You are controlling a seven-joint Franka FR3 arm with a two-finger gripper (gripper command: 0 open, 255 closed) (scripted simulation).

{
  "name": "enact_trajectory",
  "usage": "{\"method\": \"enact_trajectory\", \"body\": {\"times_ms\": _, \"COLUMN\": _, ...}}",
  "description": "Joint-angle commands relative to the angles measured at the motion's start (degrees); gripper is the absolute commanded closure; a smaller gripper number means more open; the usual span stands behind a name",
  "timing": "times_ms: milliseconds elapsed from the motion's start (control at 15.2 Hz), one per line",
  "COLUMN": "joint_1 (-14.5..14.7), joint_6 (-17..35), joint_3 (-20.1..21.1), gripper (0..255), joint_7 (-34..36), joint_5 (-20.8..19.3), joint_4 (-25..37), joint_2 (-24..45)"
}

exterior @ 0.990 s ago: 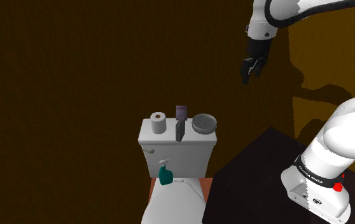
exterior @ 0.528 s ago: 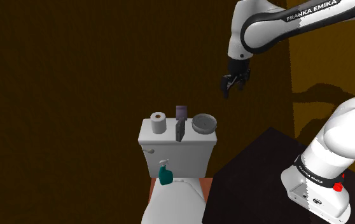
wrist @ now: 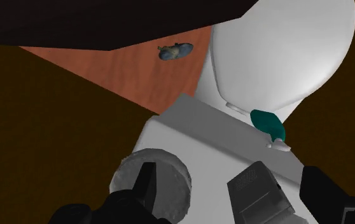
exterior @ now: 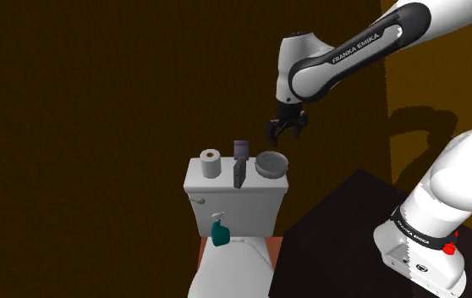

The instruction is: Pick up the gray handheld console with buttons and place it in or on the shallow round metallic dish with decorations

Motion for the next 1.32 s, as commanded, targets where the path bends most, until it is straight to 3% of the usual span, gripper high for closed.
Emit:
{"method": "enact_trajectory", "body": {"times_ms": 0, "joint_1": -0.3, "joint_6": 3.5, "joint_3": 1.1, "gripper": 0, "joint_7": 3.8, "joint_5": -1.0, "joint_4": 2.1, "joint_2": 5.5}}
{"method": "enact_trajectory", "body": {"times_ms": 594, "joint_1": 1.5, "joint_6": 13.1, "joint_3": 1.4, "gripper": 0, "joint_7": 20.8, "joint_5": -8.6, "joint_4": 14.1, "joint_2": 27.1}}
{"method": "enact_trajectory", "body": {"times_ms": 1254, "joint_1": 6.8, "joint_6": 16.1, "joint_3": -3.2, "gripper": 0, "joint_7": 33.2, "joint_5": -12.4, "joint_4": 33.5, "joint_2": 48.9}}
